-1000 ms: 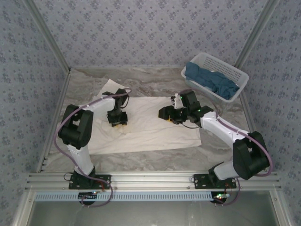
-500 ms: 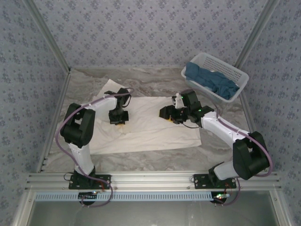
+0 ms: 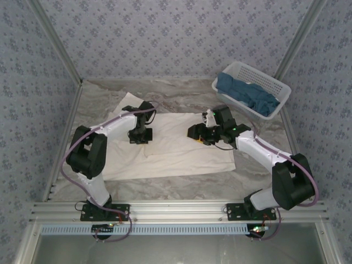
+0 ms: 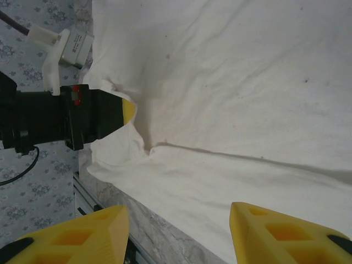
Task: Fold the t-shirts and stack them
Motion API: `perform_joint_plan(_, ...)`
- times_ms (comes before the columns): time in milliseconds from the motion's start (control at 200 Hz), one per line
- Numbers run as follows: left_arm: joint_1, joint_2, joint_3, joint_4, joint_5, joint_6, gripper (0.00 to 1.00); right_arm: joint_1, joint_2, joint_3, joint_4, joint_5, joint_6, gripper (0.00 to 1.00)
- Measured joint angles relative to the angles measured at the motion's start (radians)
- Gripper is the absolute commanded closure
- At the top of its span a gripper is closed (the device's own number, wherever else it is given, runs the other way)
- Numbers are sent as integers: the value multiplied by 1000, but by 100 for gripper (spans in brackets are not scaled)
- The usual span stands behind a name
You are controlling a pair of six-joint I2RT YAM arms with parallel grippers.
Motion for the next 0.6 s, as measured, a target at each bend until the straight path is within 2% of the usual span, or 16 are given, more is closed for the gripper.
perform_joint_plan(390, -16, 6, 0, 11, 4, 11, 100, -5, 0, -5, -1, -5, 0, 47)
perform_joint_plan(430, -18, 9, 0, 14, 4, 12, 88, -5, 0, -8, -2, -4, 0, 47)
perform_joint_plan(500, -19, 18, 0, 18, 0, 19, 60, -9, 0, -13, -6, 2, 0, 46)
perform_joint_plan(550, -19, 22, 0, 19, -7, 18, 49, -14, -2, -14, -27, 23, 0, 46)
perform_joint_plan(600, -19, 23, 0, 17, -21, 10, 46, -26, -7, -15, -60, 58, 0, 48)
